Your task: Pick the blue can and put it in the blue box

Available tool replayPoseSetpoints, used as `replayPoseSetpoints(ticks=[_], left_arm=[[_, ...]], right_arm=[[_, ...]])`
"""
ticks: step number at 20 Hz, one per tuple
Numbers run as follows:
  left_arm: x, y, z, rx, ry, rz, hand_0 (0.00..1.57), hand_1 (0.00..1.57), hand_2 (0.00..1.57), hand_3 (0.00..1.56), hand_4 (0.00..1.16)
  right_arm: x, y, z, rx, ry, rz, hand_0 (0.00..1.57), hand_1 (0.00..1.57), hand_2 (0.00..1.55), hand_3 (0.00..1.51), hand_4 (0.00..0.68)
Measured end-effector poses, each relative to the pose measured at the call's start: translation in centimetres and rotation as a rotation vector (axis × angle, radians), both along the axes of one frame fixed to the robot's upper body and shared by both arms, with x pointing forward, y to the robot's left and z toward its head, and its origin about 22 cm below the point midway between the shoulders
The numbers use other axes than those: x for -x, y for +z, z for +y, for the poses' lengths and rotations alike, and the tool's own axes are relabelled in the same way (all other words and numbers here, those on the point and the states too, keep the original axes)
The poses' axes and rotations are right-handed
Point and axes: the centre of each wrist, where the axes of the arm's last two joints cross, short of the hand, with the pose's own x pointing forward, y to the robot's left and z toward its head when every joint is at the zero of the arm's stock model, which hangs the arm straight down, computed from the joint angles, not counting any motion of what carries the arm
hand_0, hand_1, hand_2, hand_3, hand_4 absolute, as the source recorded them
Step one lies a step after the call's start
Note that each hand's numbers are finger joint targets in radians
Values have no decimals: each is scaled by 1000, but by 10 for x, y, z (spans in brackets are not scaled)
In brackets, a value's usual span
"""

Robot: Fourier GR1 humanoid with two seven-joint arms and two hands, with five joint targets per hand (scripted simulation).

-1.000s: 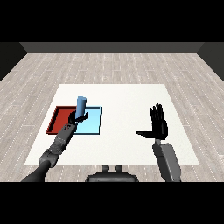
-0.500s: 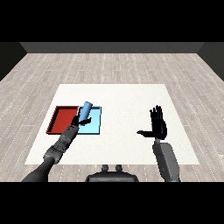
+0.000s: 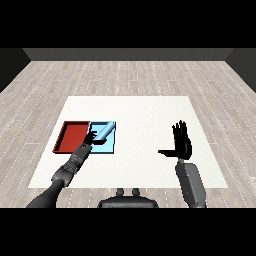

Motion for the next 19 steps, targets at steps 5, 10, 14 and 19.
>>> replayPoseSetpoints(ticks=[5,10,14,19], left_arm=[[2,-3,-6,-10,81,-62,0,0,0,0,0],[-1,3,-11,14,176,-340,0,0,0,0,0],[-11,21,-17,96,94,-584,0,0,0,0,0],[-1,27,-24,233,-72,-825,0,0,0,0,0]], right_arm=[[-5,4,5,-14,16,-9,0,0,0,0,0],[-3,4,12,-28,21,-12,0,0,0,0,0],[-2,6,10,-37,28,-15,0,0,0,0,0],[2,6,3,-2,25,-2,0,0,0,0,0]])
